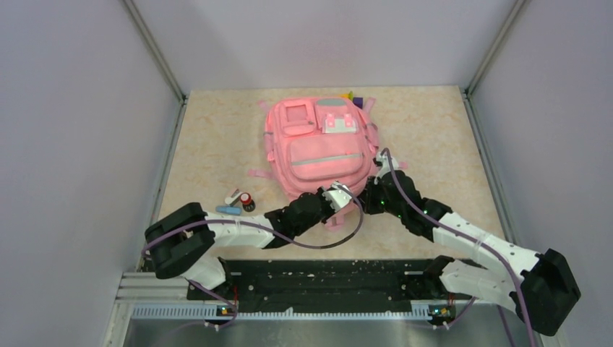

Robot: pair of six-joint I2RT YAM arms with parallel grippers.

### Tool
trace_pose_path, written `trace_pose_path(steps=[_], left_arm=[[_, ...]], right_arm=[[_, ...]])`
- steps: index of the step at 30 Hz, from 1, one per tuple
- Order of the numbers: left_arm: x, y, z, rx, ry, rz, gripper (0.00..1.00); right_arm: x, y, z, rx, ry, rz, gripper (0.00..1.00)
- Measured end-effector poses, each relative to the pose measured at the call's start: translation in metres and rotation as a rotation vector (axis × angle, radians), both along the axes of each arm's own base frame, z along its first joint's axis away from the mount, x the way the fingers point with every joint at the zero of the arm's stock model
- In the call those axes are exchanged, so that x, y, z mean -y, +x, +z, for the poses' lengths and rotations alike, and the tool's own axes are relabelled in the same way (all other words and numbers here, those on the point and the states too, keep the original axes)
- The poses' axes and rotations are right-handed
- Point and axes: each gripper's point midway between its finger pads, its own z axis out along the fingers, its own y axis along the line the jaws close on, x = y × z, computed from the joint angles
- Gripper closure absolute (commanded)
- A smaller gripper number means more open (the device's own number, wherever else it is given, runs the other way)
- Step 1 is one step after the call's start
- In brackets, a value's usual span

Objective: Pack the student bag
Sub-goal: Zip the student bag at the center of the board.

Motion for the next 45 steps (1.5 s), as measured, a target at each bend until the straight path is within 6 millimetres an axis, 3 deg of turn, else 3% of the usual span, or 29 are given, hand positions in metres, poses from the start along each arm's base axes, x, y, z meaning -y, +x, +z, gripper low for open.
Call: trace_pose_path(steps=[7,13,23,31,39,45], left_arm=[[-0.004,-0.003,0.001,0.0,-0.004,0.004,1.0],[-0.028,-0.007,0.015,0.018,-0.037,0.069,1.0],[-0.074,-0.023,0.028,-0.037,-0.043,0.149,1.0],[-0.114,-0.037,0.05,-0.02,-0.091,0.199,1.0],[-0.129,-0.046,0.059,-0.013,-0.128,0.195,1.0],[-0.131,-0.049,0.056,-0.025,-0.118,0.19,1.0]], right_arm=[[0.014,0.013,0.002,0.028,-0.054,-0.095,1.0],[0.021,0.031,0.013,0.068,-0.122,-0.159,1.0],[0.039,0.054,-0.018,0.065,-0.289,-0.249,1.0],[0.047,0.08,-0.017,0.084,-0.31,-0.305,1.0],[0.048,0.101,-0.035,0.067,-0.317,-0.315,1.0],[0.037,0.117,-0.043,0.065,-0.299,-0.296,1.0]])
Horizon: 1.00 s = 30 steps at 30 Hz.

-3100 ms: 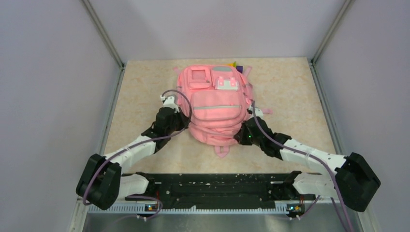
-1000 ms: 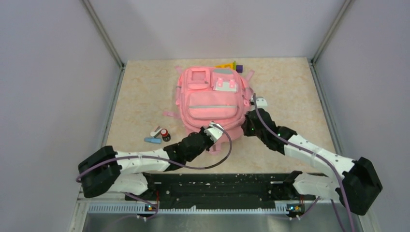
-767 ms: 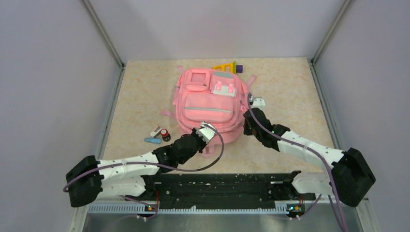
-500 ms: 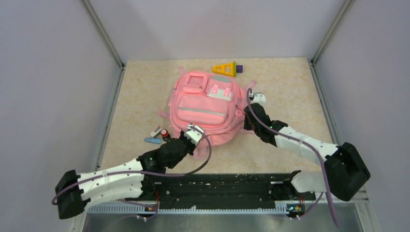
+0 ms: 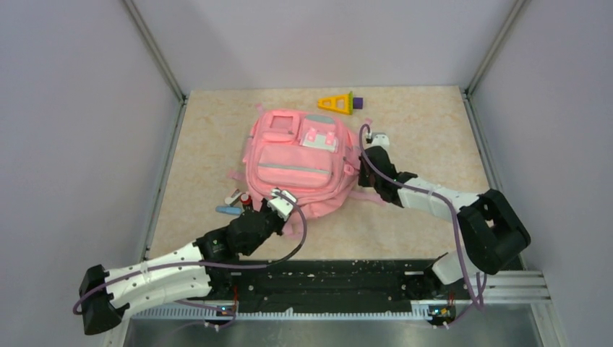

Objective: Pack the student bag
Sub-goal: Zip the student bag at the center of the board.

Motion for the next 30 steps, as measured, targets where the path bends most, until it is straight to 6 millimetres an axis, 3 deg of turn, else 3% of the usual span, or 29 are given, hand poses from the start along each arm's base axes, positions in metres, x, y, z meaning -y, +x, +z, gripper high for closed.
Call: trace_pose_path(steps=[6,7,10,13,17,20,22,24,27,30], left_arm=[[-0.001,-0.001,0.001,0.0,-0.005,0.0,1.0],[-0.001,-0.001,0.001,-0.001,-0.006,-0.002,1.0],[0.005,-0.002,-0.003,-0.02,-0.013,-0.018,1.0],[0.019,-0.004,-0.015,-0.06,0.002,-0.061,1.0],[0.051,-0.009,-0.041,-0.162,0.039,-0.155,0.98],[0.085,-0.011,-0.044,-0.217,0.022,-0.24,0.7],[0.109,-0.01,-0.038,-0.24,-0.011,-0.291,0.49],[0.131,-0.009,-0.026,-0.247,-0.057,-0.337,0.34],[0.147,-0.005,-0.004,-0.23,-0.127,-0.35,0.21],[0.143,0.005,0.01,-0.219,-0.178,-0.278,0.17]], right_arm=[[-0.006,0.007,0.004,0.016,0.027,0.027,1.0],[-0.005,0.007,0.006,0.017,0.028,0.027,0.96],[0.0,0.006,0.016,0.031,0.031,0.018,0.67],[0.026,0.005,0.034,0.064,-0.009,-0.046,0.37],[0.049,0.0,0.069,0.134,-0.014,-0.096,0.22],[0.052,-0.008,0.09,0.176,0.016,-0.09,0.13],[0.053,-0.013,0.105,0.206,0.042,-0.079,0.11],[0.051,-0.017,0.115,0.233,0.067,-0.061,0.1],[0.046,-0.023,0.12,0.237,0.086,-0.014,0.08],[0.033,-0.029,0.11,0.207,0.098,0.071,0.07]])
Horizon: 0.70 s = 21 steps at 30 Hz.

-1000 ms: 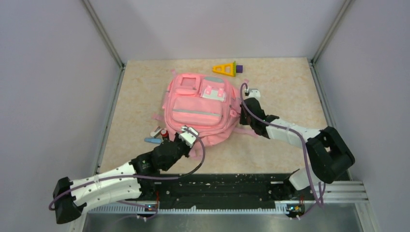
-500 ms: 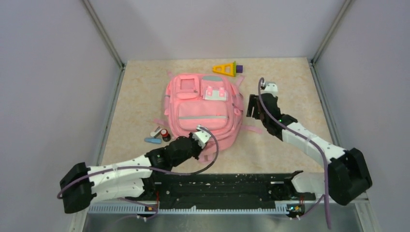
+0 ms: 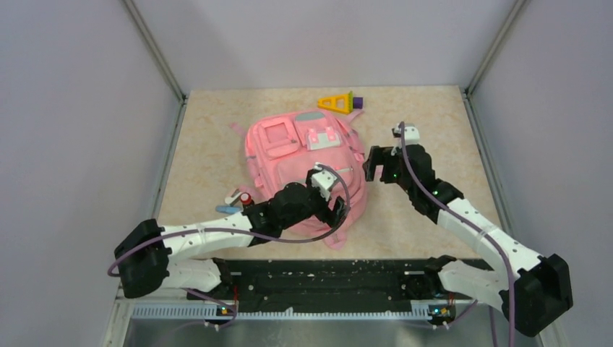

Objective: Pack the student bag
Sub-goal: Zip the student bag at the center of the board.

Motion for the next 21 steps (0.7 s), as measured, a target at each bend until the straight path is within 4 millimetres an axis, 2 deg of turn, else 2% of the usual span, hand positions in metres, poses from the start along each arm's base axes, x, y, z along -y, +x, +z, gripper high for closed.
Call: trace_pose_path(steps=[2,4,9,15,19,21], left_arm=[[-0.01,0.008,0.001,-0.028,-0.004,0.061,0.17],[-0.03,0.023,0.001,-0.079,-0.012,0.155,0.17],[-0.098,0.067,0.012,-0.174,-0.094,0.452,0.17],[-0.154,0.075,0.025,-0.186,-0.215,0.666,0.13],[-0.176,0.081,0.015,-0.21,-0.234,0.756,0.13],[-0.185,0.085,0.005,-0.233,-0.223,0.795,0.14]], right_arm=[[-0.009,-0.004,-0.006,-0.016,0.005,0.057,0.07],[-0.02,-0.006,-0.011,-0.025,0.022,0.12,0.07],[-0.05,-0.003,-0.021,-0.039,0.059,0.262,0.07],[-0.076,0.001,-0.04,-0.066,0.086,0.381,0.06],[-0.087,0.008,-0.042,-0.038,0.096,0.428,0.07],[-0.092,0.011,-0.046,-0.036,0.096,0.445,0.11]])
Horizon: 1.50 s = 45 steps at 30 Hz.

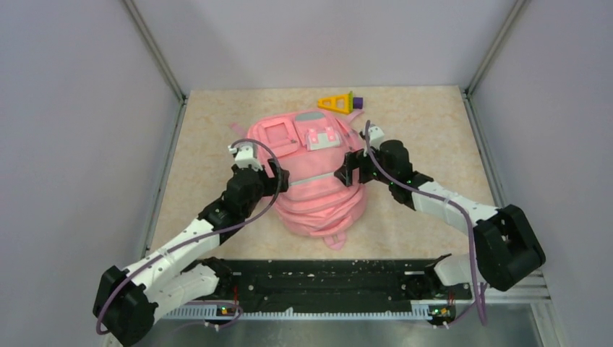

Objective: Pack the student bag
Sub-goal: Zip the student bag at the center of the board, then adjust the student bag at the center of the board.

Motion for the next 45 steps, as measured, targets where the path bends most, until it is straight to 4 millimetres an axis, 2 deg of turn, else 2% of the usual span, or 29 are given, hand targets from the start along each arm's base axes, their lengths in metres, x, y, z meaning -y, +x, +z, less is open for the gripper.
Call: trace_pose_path(steps=[3,6,13,21,24,28,35,39,42,45], left_arm=[[-0.007,0.005,-0.015,-0.042,0.015,0.033,0.18],[-0.008,0.008,-0.029,-0.082,0.03,0.047,0.27],[-0.007,0.012,-0.04,-0.11,0.034,0.055,0.51],[-0.002,0.019,-0.042,-0.121,-0.022,0.061,1.0],[-0.003,0.022,-0.042,-0.119,-0.032,0.074,1.0],[-0.006,0.024,-0.041,-0.114,-0.036,0.084,1.0],[-0.008,0.026,-0.041,-0.109,-0.04,0.092,1.0],[-0.009,0.028,-0.041,-0.109,-0.038,0.089,1.0],[-0.011,0.031,-0.042,-0.109,-0.038,0.073,1.0],[-0.017,0.037,-0.043,-0.111,-0.037,0.055,1.0]], right_arm=[[-0.005,0.004,-0.007,-0.004,-0.005,0.018,0.18],[-0.01,0.008,-0.009,-0.004,-0.005,0.036,0.19],[-0.022,0.013,0.005,0.056,0.039,0.086,0.17],[-0.032,0.014,0.003,0.048,0.055,0.129,0.32],[-0.031,0.012,0.002,0.028,0.062,0.123,0.37],[-0.025,0.002,0.006,0.001,0.078,0.103,0.39],[-0.007,-0.05,0.012,-0.05,0.132,0.128,0.4],[0.0,-0.08,0.023,-0.046,0.155,0.177,0.37],[0.01,-0.082,0.033,-0.001,0.151,0.136,0.31],[0.021,-0.07,0.038,0.048,0.128,0.056,0.23]])
